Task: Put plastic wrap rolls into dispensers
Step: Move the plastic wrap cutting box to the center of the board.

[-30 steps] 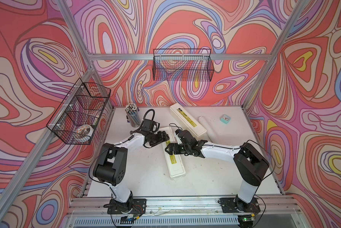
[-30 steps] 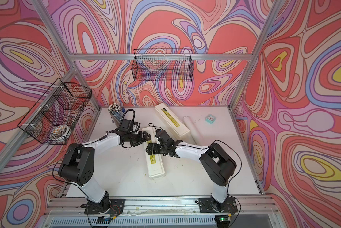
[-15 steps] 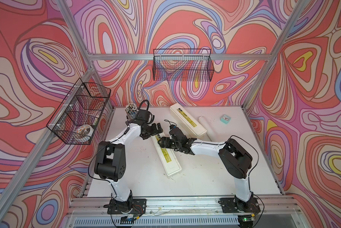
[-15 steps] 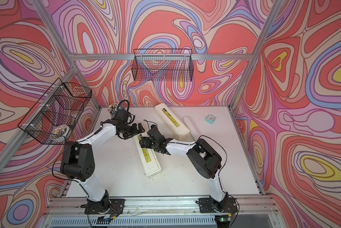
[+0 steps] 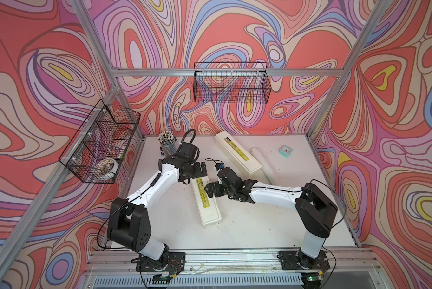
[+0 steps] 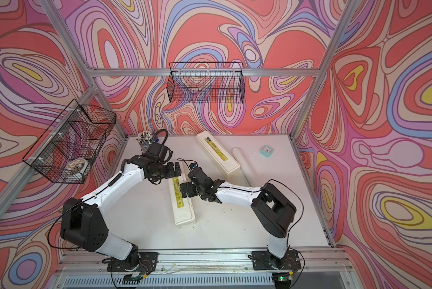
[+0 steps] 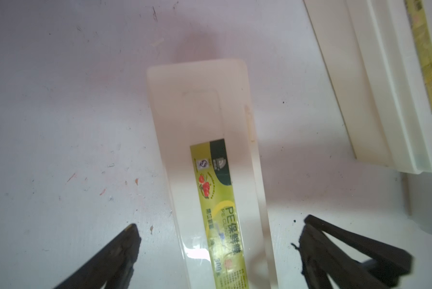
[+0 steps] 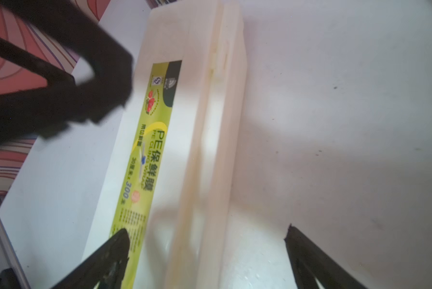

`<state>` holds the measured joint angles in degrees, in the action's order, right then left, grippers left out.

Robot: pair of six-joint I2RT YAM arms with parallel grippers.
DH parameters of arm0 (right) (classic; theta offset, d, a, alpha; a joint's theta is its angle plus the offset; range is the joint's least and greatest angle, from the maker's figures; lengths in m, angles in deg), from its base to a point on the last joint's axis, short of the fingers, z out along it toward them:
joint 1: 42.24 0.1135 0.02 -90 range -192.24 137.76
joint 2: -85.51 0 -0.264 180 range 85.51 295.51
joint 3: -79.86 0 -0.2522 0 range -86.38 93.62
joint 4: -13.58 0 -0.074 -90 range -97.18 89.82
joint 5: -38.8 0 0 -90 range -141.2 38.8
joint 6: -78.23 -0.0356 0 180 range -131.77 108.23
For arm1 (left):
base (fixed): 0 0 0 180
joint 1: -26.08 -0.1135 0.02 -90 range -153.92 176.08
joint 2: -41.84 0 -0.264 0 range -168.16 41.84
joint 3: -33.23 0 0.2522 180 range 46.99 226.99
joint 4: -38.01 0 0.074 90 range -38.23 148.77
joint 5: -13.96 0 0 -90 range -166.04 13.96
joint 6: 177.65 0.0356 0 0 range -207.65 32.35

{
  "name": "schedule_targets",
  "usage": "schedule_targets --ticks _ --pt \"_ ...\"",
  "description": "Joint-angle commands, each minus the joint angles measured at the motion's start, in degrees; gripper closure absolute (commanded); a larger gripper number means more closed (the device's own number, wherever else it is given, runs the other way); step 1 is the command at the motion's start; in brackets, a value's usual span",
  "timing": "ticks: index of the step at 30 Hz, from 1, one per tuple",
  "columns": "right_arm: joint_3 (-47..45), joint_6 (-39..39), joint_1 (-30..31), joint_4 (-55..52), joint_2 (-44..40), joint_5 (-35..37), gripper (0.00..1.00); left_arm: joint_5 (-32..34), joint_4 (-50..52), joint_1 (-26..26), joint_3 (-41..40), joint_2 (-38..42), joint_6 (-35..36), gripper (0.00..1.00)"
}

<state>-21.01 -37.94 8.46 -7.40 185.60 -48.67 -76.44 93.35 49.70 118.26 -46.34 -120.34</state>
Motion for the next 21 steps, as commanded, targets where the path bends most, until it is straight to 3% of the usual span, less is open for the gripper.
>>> schedule_targets --ticks 1,6,11,16,21 --pt "-2.7 7.6 -1.8 -4.2 -7.8 5.3 0.02 7.7 6.2 4.8 -1.5 0.4 -4.8 0.00" --pt "-3.1 9.8 -9.2 -8.2 -14.5 4.2 0.02 12.7 8.4 9.7 -4.6 -0.7 -10.7 0.00" --pt "-0.5 13.3 -15.7 -10.4 -15.5 3.6 0.02 11.6 3.8 11.9 -7.5 -1.5 -13.8 0.00" --pt "5.0 13.5 -23.2 -12.8 -9.7 0.0 0.02 9.1 -0.5 12.7 -8.2 -4.6 -14.4 0.00" --pt "14.6 16.2 -26.6 -16.0 1.9 -3.0 0.02 9.1 -1.5 12.6 -7.1 -8.3 -13.1 0.00"
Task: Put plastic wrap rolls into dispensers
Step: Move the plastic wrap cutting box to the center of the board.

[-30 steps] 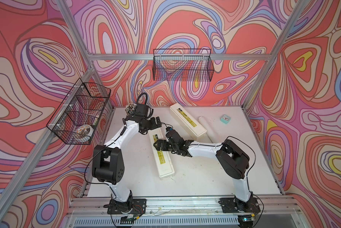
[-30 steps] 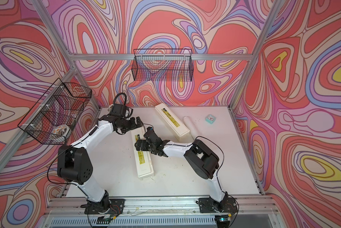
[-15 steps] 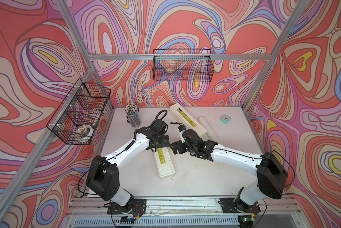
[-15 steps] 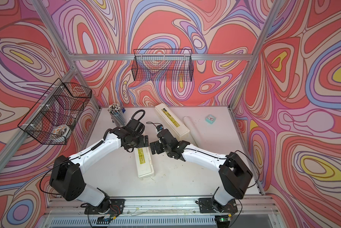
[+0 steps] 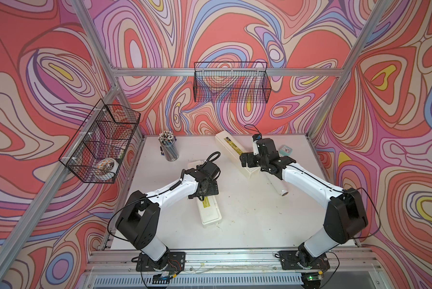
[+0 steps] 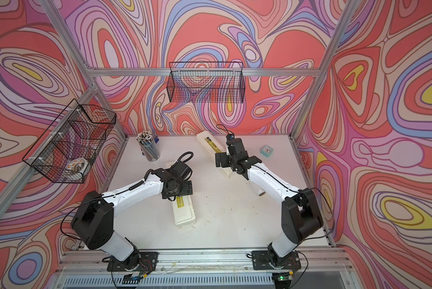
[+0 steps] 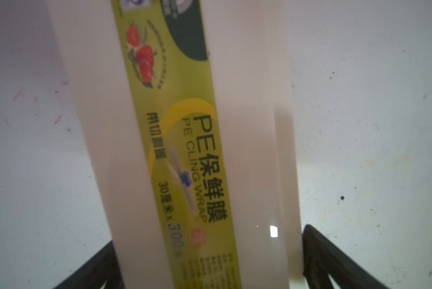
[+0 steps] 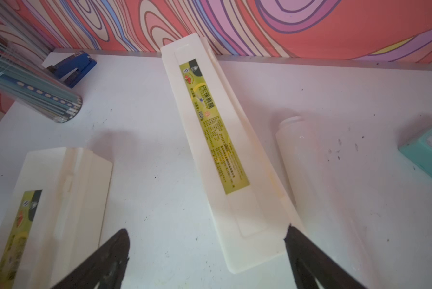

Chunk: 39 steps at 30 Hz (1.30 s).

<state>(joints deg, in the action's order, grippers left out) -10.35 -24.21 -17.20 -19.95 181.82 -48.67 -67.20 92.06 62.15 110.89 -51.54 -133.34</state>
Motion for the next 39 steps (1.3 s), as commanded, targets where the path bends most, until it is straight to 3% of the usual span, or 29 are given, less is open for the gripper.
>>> schedule_targets --ticks 1,7,14,23,26,30,39 --pt "6.1 3.2 -1.3 -4.0 8.4 -4.1 0.02 -0.1 0.1 0.0 0.9 -4.0 0.6 0.00" --pt "18.0 7.4 -1.6 -6.7 21.1 -5.4 0.02 -0.7 0.3 -2.6 1.7 -6.4 3.9 0.04" --pt "28.6 6.9 -1.7 -10.9 31.1 -7.8 0.02 -5.5 -2.2 -11.8 2.4 -7.3 12.9 0.17" --pt "26.4 3.2 -1.6 -9.3 29.9 -3.7 0.02 -6.9 1.3 -21.6 16.7 -16.3 27.5 0.18" --pt "27.3 3.6 -1.6 -10.5 30.2 -1.1 0.02 -5.9 4.4 -22.4 23.1 -20.1 33.2 0.14" --pt "29.7 4.2 -1.5 -12.4 32.6 -0.8 0.02 -4.3 5.4 -22.4 25.5 -20.3 34.7 0.00" --pt "30.3 4.1 -1.3 -12.7 34.8 -3.3 0.02 -4.1 3.8 -22.4 24.6 -15.9 34.0 0.00"
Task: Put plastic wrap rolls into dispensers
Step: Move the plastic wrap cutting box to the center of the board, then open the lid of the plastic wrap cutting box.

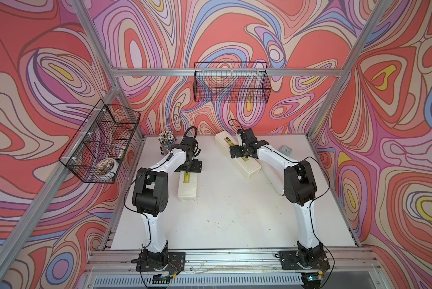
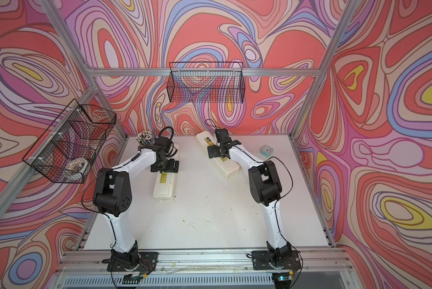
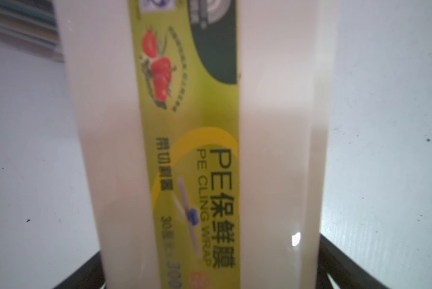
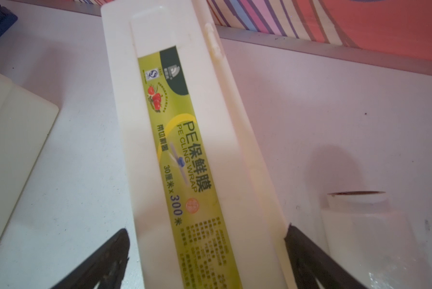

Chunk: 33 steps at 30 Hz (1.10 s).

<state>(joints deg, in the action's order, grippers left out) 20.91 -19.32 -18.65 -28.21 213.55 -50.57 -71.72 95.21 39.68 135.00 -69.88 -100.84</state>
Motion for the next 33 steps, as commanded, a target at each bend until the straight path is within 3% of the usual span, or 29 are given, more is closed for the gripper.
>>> schedule_targets --ticks 1,13,26,33 --pt "-1.4 -0.9 0.2 -4.4 2.8 -1.3 0.02 0.1 1.0 0.1 0.5 2.0 1.7 0.00" --pt "-9.0 -2.0 0.5 -1.3 -4.6 -1.9 0.02 -5.7 0.4 0.1 -3.9 7.3 -0.7 0.07" --pt "-8.9 -3.1 1.5 -3.1 -9.8 -1.7 0.02 -8.3 0.6 0.1 -5.9 11.3 -0.5 0.00" --pt "-10.3 -3.8 2.3 -2.9 -11.1 -1.2 0.02 -11.4 1.1 0.1 -6.1 10.7 -1.1 0.06"
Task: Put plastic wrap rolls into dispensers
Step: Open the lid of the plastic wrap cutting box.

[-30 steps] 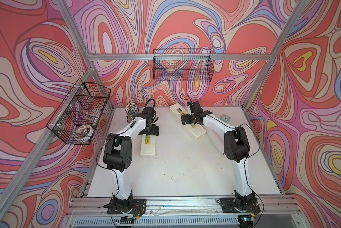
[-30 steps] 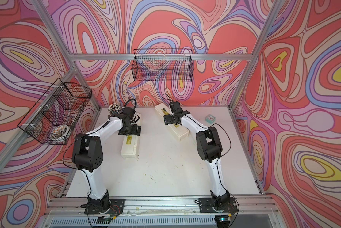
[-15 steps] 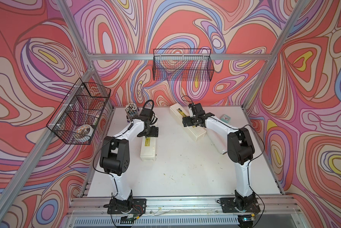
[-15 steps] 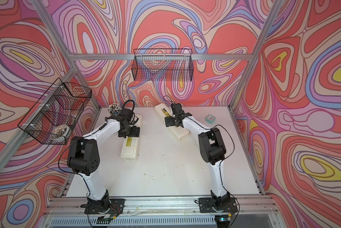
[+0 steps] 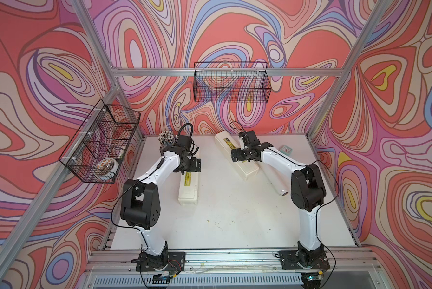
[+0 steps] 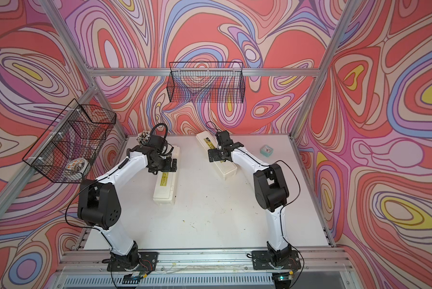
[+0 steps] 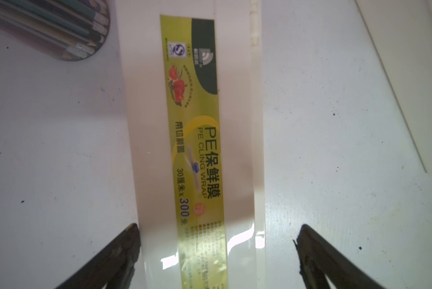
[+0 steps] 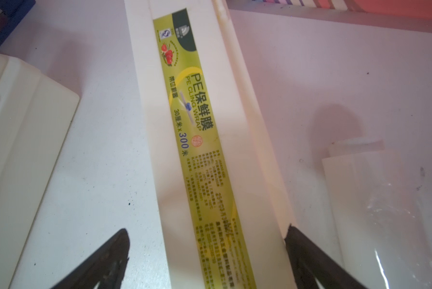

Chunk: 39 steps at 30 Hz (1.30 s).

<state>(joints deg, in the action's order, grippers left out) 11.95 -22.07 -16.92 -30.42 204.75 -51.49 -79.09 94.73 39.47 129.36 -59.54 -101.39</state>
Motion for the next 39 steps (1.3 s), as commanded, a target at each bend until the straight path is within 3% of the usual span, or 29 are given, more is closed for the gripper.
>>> schedule_targets --ticks 1,14,21,39 --pt "-1.7 -1.2 0.5 -0.4 -2.7 -0.2 0.02 -4.9 1.1 0.4 -0.4 1.3 -1.1 0.06" --pt "-4.6 -2.2 0.6 1.8 -4.7 0.0 0.02 -17.0 -5.5 1.2 -2.5 5.1 -6.1 0.09" --pt "-5.5 -2.6 0.6 2.7 -5.5 -0.1 0.02 -17.5 -7.8 6.2 1.9 1.2 -7.8 0.09" --pt "-14.0 -7.5 -0.2 6.7 -14.8 -3.1 0.02 -27.0 -21.6 12.0 2.6 -2.4 -16.4 0.09"
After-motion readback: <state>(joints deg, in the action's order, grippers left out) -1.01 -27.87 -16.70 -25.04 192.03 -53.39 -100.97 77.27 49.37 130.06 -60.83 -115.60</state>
